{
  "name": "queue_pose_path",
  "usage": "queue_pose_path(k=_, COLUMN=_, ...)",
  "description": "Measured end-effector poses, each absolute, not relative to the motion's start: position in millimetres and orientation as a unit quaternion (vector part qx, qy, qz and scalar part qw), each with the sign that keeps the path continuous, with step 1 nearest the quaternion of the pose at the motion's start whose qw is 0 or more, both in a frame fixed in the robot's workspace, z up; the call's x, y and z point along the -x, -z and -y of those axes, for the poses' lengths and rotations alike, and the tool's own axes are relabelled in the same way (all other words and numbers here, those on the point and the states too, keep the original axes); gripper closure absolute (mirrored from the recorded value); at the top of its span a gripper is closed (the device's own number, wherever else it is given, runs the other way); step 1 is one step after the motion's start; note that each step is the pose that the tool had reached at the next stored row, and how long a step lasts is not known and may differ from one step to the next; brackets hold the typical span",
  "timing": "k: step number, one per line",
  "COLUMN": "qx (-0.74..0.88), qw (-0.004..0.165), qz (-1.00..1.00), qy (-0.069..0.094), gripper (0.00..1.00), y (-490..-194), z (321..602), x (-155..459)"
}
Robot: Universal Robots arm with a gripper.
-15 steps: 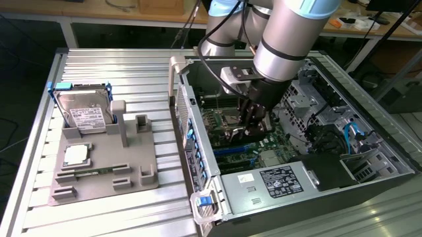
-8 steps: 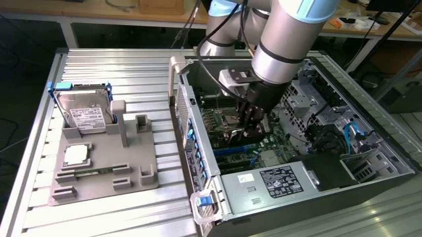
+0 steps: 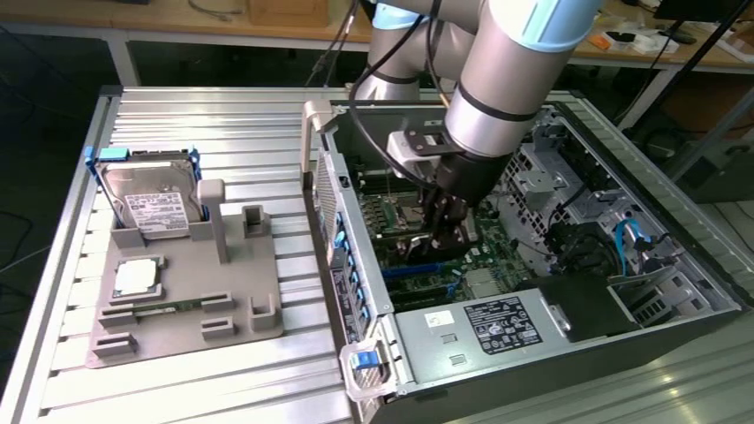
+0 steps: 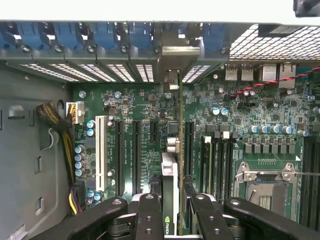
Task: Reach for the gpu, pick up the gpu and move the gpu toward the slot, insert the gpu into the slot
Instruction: 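Insert the gpu into the slot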
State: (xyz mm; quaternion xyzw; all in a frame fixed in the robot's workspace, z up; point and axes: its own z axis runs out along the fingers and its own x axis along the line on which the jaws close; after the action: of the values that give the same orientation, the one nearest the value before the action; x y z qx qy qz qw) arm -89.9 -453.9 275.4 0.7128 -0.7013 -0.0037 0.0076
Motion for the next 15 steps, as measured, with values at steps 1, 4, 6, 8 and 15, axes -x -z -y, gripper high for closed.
queue_pose_path(k=1, qx=-0.713, qw=0.008, qz=0.701, qy=0.004, gripper=0.73, y=-274.8, z=453.9, x=89.9)
queue_pose_path(k=4, qx=-0.713, qw=0.007, qz=0.701, qy=0.003, gripper=0.73, y=-274.4, z=453.9, x=90.1)
queue_pose_path(k=6, qx=-0.713, qw=0.007, qz=0.701, qy=0.003, gripper=0.73, y=-274.2, z=453.9, x=90.1)
queue_pose_path(k=8, qx=-0.713, qw=0.007, qz=0.701, qy=0.003, gripper=0.73, y=-274.1, z=453.9, x=90.1)
queue_pose_path(k=15, qx=-0.713, qw=0.007, qz=0.701, qy=0.003, gripper=0.73, y=-272.2, z=453.9, x=90.1)
